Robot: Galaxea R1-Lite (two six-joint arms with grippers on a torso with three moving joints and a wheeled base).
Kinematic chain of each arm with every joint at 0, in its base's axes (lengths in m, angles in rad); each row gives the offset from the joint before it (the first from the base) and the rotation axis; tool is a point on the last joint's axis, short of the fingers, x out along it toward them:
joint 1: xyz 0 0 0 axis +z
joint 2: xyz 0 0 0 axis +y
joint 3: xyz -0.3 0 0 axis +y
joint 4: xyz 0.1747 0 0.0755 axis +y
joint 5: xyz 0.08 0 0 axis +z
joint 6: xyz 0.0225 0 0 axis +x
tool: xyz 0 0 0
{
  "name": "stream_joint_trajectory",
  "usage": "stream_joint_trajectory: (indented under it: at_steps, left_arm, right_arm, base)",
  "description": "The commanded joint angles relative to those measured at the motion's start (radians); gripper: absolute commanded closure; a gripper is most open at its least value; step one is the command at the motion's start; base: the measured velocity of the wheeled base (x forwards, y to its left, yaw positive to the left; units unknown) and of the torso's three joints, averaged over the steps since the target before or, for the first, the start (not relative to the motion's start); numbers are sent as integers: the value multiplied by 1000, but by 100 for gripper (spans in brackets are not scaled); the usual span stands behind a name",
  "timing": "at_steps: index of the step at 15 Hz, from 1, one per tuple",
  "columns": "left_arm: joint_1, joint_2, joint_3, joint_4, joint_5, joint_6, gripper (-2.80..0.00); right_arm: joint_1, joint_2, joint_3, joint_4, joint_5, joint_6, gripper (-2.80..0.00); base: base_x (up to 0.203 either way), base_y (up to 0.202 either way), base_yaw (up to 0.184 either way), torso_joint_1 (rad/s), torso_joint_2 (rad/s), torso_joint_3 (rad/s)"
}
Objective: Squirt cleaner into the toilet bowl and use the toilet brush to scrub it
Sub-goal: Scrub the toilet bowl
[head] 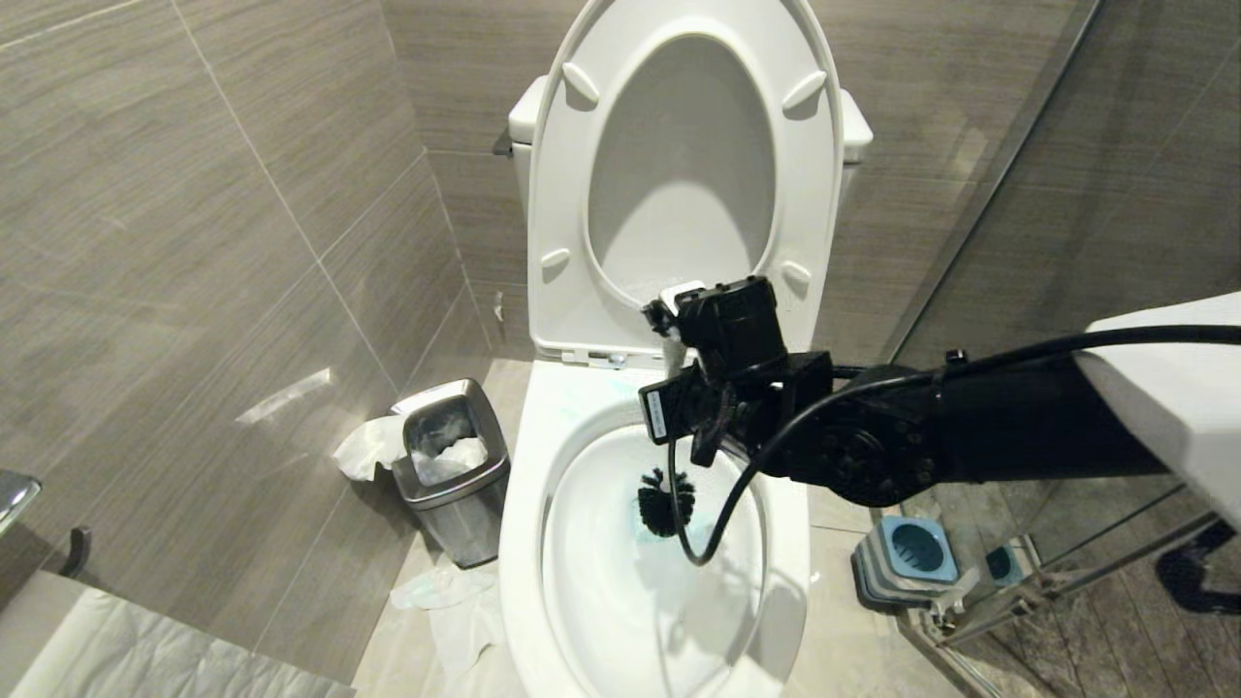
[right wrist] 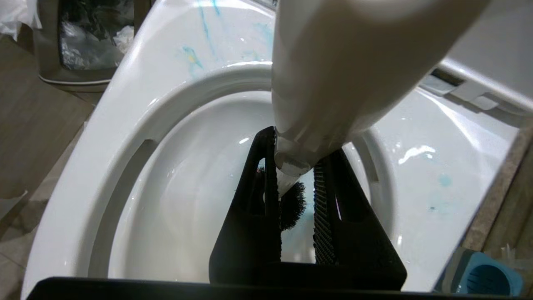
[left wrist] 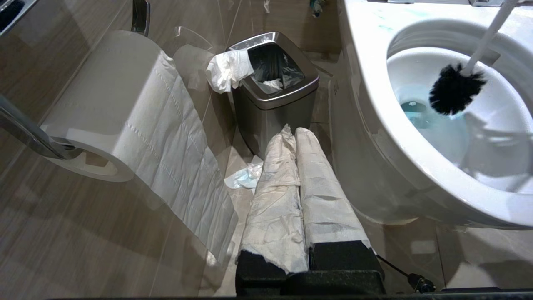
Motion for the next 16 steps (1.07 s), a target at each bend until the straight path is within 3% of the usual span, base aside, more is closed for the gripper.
stream_joint_trajectory:
  at_steps: [1, 6, 13, 16]
  left_arm:
    - [0, 0, 2, 0, -1, 0, 0]
    - [0, 0, 2, 0, 0, 0, 0]
    - [0, 0, 2, 0, -1, 0, 0]
    - [0, 0, 2, 0, -1, 0, 0]
  right_arm:
    - [0, 116, -54, -5, -3, 2, 0]
    - [0, 179, -142, -5, -6, 1, 0]
    - [11, -55, -145, 50, -5, -6, 0]
    - [13, -68, -135, 65, -3, -7, 0]
  base:
    - [0, 0, 0, 0, 0, 0]
    - [0, 0, 0, 0, 0, 0]
    - [0, 0, 0, 0, 0, 0]
    - [0, 0, 0, 0, 0, 0]
